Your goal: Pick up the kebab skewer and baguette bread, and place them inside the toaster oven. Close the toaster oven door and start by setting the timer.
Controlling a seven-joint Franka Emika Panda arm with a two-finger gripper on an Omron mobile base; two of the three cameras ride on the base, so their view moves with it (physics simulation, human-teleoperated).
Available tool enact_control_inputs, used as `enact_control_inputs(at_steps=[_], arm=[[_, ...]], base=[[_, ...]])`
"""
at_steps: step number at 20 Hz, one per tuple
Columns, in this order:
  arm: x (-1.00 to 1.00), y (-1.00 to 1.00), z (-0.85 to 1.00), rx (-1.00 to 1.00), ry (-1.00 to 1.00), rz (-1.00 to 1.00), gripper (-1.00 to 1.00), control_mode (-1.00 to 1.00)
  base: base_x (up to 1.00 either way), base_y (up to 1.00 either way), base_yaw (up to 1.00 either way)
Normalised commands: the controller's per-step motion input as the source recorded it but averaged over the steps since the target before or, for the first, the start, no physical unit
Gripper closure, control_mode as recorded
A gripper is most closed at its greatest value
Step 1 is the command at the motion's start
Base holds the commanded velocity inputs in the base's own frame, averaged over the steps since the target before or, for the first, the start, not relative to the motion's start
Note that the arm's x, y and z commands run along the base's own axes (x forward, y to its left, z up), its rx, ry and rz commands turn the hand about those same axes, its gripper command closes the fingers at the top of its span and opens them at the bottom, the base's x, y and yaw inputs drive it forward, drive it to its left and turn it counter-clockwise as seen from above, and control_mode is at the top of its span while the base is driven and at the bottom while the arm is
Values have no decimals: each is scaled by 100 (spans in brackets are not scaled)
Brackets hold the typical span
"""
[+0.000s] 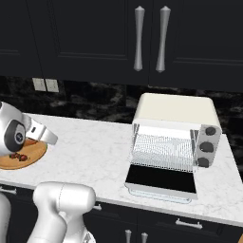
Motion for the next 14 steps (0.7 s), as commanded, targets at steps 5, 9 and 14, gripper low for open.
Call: enact_control_inputs(at_steps=[5,9,14], arm=[[31,46,0,0,0,-7,-100,-100],[-7,60,1,0,0,-10,-100,-100],[-3,44,0,0,-2,-3,-100,-100]], base=[[0,0,0],[0,0,0],[0,0,0]])
